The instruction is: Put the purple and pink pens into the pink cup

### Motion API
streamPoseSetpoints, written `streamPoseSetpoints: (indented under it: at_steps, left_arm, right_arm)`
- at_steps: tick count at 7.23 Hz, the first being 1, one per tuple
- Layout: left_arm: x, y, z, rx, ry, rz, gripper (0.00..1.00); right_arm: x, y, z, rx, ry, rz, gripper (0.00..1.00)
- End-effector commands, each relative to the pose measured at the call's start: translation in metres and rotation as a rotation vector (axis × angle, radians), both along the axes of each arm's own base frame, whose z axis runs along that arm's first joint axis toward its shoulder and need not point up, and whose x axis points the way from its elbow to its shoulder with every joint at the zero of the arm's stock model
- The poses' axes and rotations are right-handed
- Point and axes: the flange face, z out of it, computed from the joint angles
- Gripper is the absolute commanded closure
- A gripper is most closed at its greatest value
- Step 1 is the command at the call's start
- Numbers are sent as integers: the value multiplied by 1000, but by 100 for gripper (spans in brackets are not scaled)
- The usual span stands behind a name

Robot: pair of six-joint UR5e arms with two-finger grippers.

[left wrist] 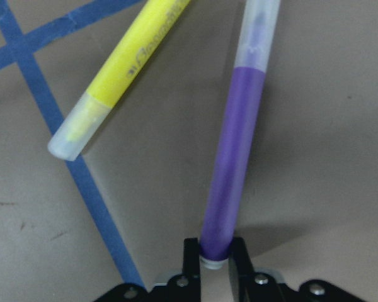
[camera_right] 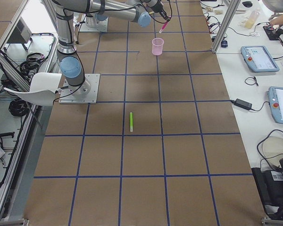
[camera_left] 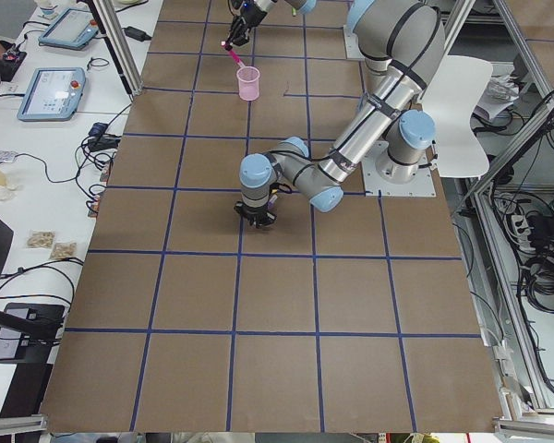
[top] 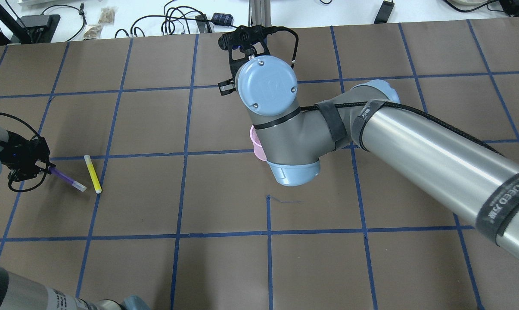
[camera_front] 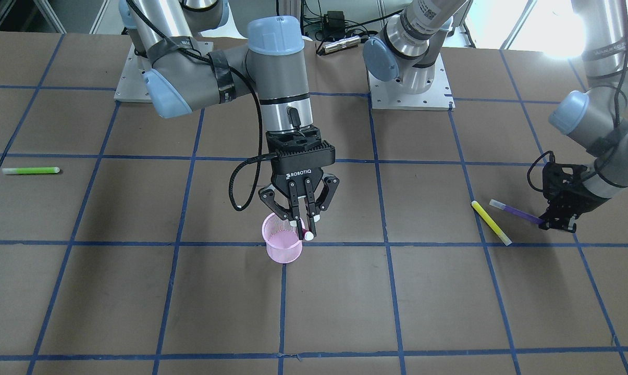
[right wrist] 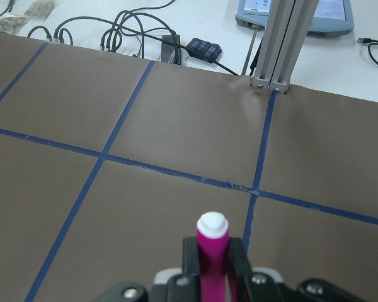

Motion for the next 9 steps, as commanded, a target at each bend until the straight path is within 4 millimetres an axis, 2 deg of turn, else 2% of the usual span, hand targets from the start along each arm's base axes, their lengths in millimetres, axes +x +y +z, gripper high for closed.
streamPoseSetpoints:
  at_steps: [1, 2, 3, 5, 7, 8, 9]
  left_arm:
    - [-4, -5, 36, 44, 39, 112, 100]
    - [-11, -4, 60, 38, 31, 189, 100]
    - [-28, -2, 84, 27, 24, 237, 100]
    - [-92, -3, 134, 20, -3, 293, 100]
    - [-148, 3, 171, 24, -3, 366, 100]
    - [-182, 8, 186, 26, -42, 430, 100]
    - [-221, 11, 205, 11, -78, 492, 100]
  right_arm:
    - [-2, 3, -9, -4, 25, -9, 100]
    - [-6, 9, -33, 38, 29, -16, 100]
    - [-11, 15, -41, 35, 29, -22, 100]
    - [-25, 21, -61, 68, 39, -37, 100]
    - [-30, 19, -63, 100, -38, -141, 26]
    - [-36, 10, -59, 113, -37, -156, 17]
    - [-48, -13, -34, 130, -61, -170, 17]
